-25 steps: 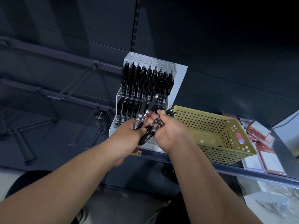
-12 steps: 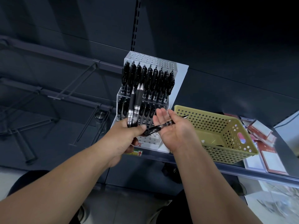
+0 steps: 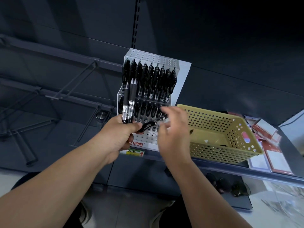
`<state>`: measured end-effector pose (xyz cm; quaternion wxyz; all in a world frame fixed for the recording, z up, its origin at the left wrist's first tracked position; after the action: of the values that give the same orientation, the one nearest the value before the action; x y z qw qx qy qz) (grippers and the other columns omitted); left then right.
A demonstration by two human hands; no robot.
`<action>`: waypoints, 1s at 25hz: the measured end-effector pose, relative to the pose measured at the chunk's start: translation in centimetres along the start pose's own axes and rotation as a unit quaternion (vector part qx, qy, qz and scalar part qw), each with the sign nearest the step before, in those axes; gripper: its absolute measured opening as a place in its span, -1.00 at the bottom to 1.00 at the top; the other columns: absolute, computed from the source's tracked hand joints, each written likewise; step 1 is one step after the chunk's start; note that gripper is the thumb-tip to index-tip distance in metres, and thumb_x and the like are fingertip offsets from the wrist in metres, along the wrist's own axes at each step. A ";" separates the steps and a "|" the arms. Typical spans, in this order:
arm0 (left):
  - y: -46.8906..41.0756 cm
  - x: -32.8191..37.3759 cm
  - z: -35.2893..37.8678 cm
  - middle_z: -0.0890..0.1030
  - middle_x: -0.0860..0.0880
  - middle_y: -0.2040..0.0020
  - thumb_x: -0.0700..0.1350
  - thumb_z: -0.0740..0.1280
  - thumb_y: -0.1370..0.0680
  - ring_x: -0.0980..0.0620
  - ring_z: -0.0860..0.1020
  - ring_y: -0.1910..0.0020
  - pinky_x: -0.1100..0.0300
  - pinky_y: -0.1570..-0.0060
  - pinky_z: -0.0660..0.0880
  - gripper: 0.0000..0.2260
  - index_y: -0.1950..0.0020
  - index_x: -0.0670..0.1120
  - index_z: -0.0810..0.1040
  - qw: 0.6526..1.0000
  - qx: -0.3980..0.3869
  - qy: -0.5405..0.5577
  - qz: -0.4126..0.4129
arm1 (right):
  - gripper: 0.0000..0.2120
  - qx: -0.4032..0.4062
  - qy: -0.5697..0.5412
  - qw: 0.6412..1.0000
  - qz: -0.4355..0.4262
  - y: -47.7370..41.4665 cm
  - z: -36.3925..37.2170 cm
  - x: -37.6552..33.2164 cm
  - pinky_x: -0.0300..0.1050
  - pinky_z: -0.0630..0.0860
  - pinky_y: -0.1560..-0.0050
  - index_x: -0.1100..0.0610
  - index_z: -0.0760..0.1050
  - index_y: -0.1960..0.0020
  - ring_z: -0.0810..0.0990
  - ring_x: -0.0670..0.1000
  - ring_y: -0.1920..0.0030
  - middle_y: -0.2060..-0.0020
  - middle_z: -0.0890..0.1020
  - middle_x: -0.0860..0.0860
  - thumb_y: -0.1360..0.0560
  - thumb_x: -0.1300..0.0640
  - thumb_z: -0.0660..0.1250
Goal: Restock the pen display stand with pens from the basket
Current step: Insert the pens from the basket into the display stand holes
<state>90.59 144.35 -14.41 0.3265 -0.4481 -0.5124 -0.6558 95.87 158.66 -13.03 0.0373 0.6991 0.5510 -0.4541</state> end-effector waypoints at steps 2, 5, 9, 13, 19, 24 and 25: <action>0.2 0.2 0.3 0.61 -0.14 0.14 -0.20 0.37 -0.52 0.12 0.35 0.46 0.33 0.62 0.24 -0.92 0.05 -0.10 0.49 1.000 -0.014 0.003 0.002 | -0.60 -0.065 0.082 0.986 -0.128 0.8 1.8 -0.1 -0.24 0.51 -0.16 0.18 0.53 -0.28 0.53 -0.01 -0.17 -0.28 0.50 0.07 -0.48 0.39 0.26; 0.5 0.4 0.2 0.58 -0.06 0.23 -0.11 0.38 -0.53 0.12 0.35 0.45 0.34 0.61 0.25 -0.89 0.01 -0.10 0.51 1.000 -0.019 0.000 0.013 | -0.64 -0.081 0.099 0.980 -0.154 0.5 2.8 0.4 0.08 0.61 -0.03 0.20 0.58 -0.20 0.61 0.15 -0.09 -0.14 0.61 0.12 -0.45 0.39 0.27; 0.2 0.6 -0.8 0.43 0.00 0.34 0.15 0.30 -0.53 0.11 0.28 0.46 0.33 0.60 0.20 -0.71 0.19 -0.05 0.41 0.999 0.015 0.025 0.021 | -0.73 -0.088 0.054 0.992 -0.066 -0.6 2.3 0.6 -0.19 0.50 -0.10 0.14 0.51 -0.29 0.58 -0.01 -0.05 -0.19 0.55 0.04 -0.62 0.17 0.22; -0.3 0.4 -1.3 0.42 0.01 0.34 0.21 0.19 -0.57 0.10 0.29 0.44 0.33 0.60 0.19 -0.65 0.20 -0.06 0.38 0.999 0.025 0.026 0.006 | -0.88 -0.104 -0.107 0.983 0.106 -2.3 2.5 0.4 0.09 0.59 0.01 0.04 0.49 -0.07 0.60 -0.02 0.14 0.02 0.54 0.01 -0.62 0.06 0.20; -0.9 0.0 -1.7 0.42 0.01 0.36 0.19 0.18 -0.58 0.11 0.28 0.46 0.32 0.60 0.15 -0.65 0.17 -0.08 0.36 0.999 0.017 0.030 0.000 | -0.82 -0.105 -0.114 0.980 0.124 -4.0 3.2 0.5 -0.20 0.53 0.21 0.13 0.43 -0.17 0.63 -0.11 0.14 0.16 0.63 0.02 -0.65 0.08 0.16; -1.3 -0.1 -2.2 0.41 0.00 0.34 0.19 0.19 -0.57 0.11 0.29 0.46 0.33 0.60 0.15 -0.66 0.18 -0.08 0.37 0.999 0.022 0.037 -0.004 | -0.69 -0.150 -0.054 0.980 0.119 -4.3 4.5 0.9 -0.43 0.42 0.43 0.20 0.34 -0.34 0.62 -0.08 0.04 0.09 0.62 0.02 -0.68 0.08 0.05; -1.4 -0.2 -2.3 0.42 0.00 0.34 0.19 0.20 -0.57 0.11 0.29 0.46 0.33 0.60 0.15 -0.66 0.17 -0.08 0.37 0.999 0.022 0.037 -0.005 | -0.70 -0.158 -0.053 0.978 0.123 -4.3 4.8 1.1 -0.46 0.41 0.43 0.20 0.33 -0.34 0.61 -0.07 -0.03 0.07 0.61 0.04 -0.69 0.11 0.03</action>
<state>88.86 142.48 -15.24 0.3517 -0.4133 -0.5169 -0.6620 89.57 158.54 -14.65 0.2320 0.7217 0.5229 -0.3898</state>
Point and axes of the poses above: each hand's wrist, its own y-axis away from the middle knuckle, its own z-axis out of the palm, x = y × z, the point moved 3 cm from there along -y, towards the middle knuckle
